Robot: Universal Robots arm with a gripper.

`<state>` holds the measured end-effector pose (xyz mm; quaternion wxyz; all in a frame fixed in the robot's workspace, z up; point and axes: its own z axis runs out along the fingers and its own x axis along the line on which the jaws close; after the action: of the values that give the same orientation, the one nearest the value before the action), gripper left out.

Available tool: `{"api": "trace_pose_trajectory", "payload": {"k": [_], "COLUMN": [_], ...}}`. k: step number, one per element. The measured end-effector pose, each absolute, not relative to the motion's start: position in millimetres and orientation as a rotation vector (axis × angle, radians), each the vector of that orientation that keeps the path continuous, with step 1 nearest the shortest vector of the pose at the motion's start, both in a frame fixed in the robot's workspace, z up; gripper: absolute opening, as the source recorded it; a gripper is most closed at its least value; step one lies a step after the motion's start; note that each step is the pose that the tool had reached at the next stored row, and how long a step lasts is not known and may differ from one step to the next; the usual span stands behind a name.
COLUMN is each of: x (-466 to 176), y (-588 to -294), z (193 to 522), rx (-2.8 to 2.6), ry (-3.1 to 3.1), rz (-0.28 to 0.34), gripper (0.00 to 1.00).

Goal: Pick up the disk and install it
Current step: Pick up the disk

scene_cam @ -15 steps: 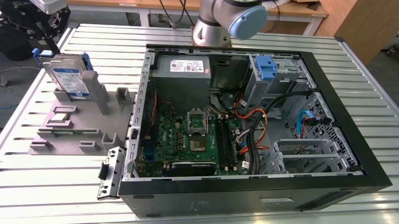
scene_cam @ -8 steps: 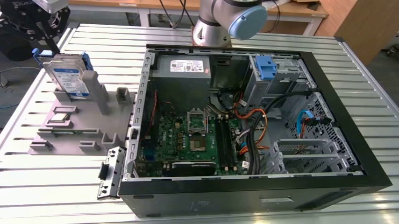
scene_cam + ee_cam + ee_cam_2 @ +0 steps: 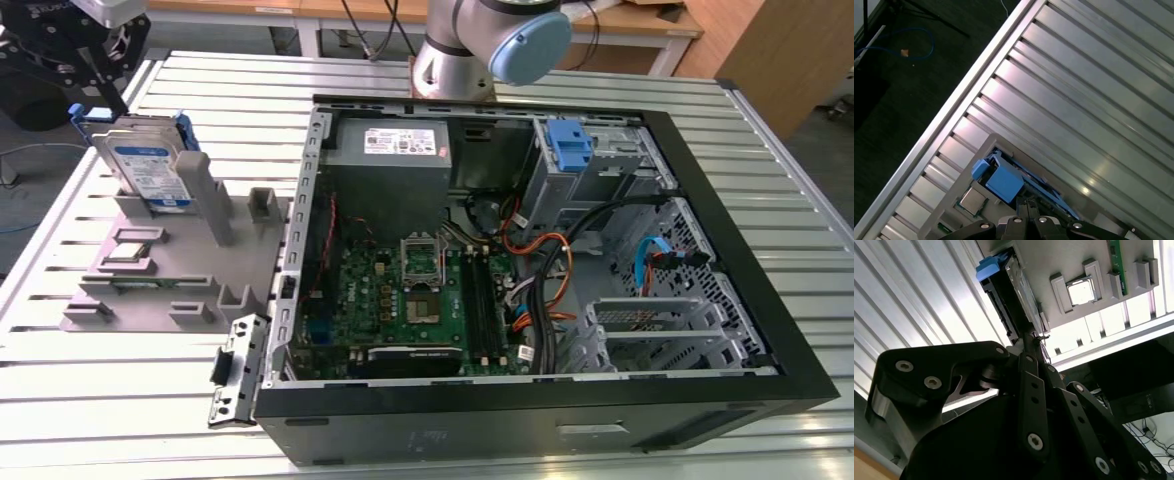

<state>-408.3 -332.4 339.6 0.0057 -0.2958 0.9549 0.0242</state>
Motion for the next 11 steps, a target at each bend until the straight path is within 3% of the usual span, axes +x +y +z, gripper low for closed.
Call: {"api": "trace_pose_trajectory", "payload": {"k": [11], "x": [-408.3], "y": [-332.4], "z": [339.7], "rx": [-0.998], "ry": [2.967], "rz": [0.076], "gripper": [0.10]}}
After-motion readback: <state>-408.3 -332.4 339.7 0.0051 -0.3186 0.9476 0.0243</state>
